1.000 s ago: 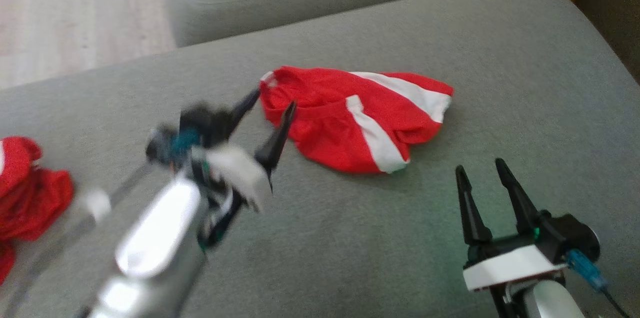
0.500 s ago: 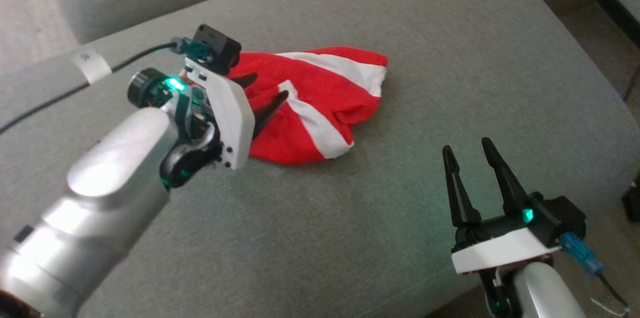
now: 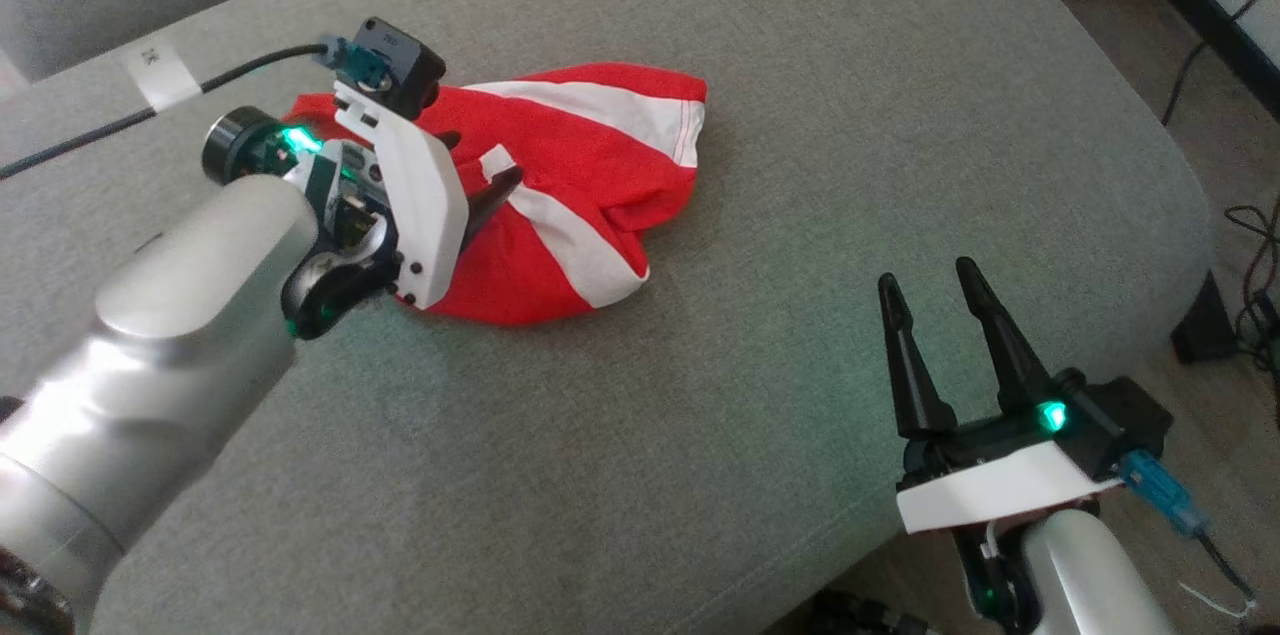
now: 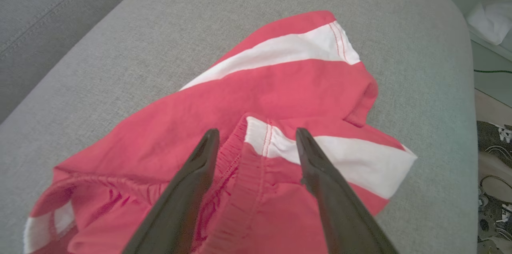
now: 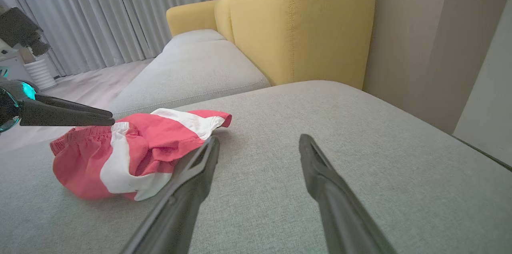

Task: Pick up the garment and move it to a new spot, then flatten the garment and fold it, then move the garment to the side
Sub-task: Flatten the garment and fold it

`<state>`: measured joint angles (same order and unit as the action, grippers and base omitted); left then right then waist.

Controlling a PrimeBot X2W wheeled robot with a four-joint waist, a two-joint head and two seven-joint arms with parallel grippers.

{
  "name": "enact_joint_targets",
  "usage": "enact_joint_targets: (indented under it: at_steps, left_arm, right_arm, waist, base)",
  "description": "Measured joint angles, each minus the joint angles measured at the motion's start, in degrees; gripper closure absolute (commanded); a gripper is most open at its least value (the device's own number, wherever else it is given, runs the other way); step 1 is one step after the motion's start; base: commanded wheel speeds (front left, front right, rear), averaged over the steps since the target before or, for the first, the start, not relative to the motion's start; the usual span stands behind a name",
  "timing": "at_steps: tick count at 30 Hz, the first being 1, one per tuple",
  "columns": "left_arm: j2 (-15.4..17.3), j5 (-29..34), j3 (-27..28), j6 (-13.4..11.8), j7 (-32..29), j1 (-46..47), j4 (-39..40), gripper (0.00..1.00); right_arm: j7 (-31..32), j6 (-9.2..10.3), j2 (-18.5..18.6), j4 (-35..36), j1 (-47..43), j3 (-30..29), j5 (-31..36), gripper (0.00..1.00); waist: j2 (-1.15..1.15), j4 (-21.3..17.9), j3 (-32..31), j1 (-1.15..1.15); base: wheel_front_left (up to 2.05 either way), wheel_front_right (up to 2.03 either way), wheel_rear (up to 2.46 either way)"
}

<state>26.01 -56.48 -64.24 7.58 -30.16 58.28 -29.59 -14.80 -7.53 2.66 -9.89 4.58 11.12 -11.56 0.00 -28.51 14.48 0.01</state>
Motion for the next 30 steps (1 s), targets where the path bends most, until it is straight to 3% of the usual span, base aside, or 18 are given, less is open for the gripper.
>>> enact_joint_targets:
  at_steps: [4,6,8,10,11,12,13,19,30]
  left_arm:
    - [0.56,-2.75,-2.66,0.0,-0.1,1.04,-0.08,0.0]
    - [0.66,-4.28,-3.7,0.0,-0.1,1.37,0.15,0.11]
    - [0.85,-5.33,-4.71,0.0,-0.1,1.66,0.15,0.12]
    - [1.21,-6.24,-5.66,0.0,0.0,2.03,0.15,0.51]
    - [1.45,-6.78,-6.21,0.0,0.09,2.29,0.18,0.64]
    - [1.63,-7.24,-6.56,0.0,0.46,2.48,0.18,0.86]
    - [1.74,-7.7,-6.77,0.0,0.75,2.58,0.24,1.0]
    - [1.82,-11.34,-8.16,0.0,3.65,2.6,2.2,1.0]
    - [-2.12,-15.81,-6.64,0.0,18.8,10.29,9.5,1.0]
  right_arm:
    - [0.0,0.0,0.0,0.0,0.0,-0.04,-0.05,0.0]
    - [0.0,0.0,0.0,0.03,0.0,-0.11,-0.12,0.0]
    - [0.0,0.0,-0.01,0.08,0.0,-0.14,-0.12,0.0]
    - [0.0,0.0,-0.01,0.11,0.02,-0.12,-0.14,0.0]
    - [0.0,0.0,-0.01,0.11,0.09,-0.1,-0.29,0.0]
    - [0.0,0.0,-0.01,0.11,0.2,-0.08,-0.51,0.0]
    - [0.0,0.0,-0.01,0.12,0.3,-0.08,-0.54,0.0]
    - [0.0,0.0,-0.01,-0.14,0.52,0.24,-0.54,0.0]
    - [0.0,0.0,0.0,-0.85,-0.67,0.57,0.25,0.0]
  waist:
    - [0.0,-0.53,0.74,0.0]
    - [0.0,-0.55,1.03,0.0]
    - [0.0,-0.49,1.22,0.0]
    - [0.0,-0.49,1.4,0.0]
    - [0.0,-0.52,1.47,0.0]
    - [0.0,-0.53,1.47,0.0]
    - [0.0,-0.54,1.44,0.0]
    - [0.0,-0.72,0.76,-0.01]
    - [0.0,-0.19,-4.41,-0.01]
  base:
    - [0.0,0.0,0.0]
    - [0.0,0.0,0.0]
    - [0.0,0.0,0.0]
    - [0.0,0.0,0.0]
    - [0.0,0.0,0.0]
    - [0.0,0.0,0.0]
    - [0.0,0.0,0.0]
    - [0.0,0.0,0.0]
    - [0.0,0.0,0.0]
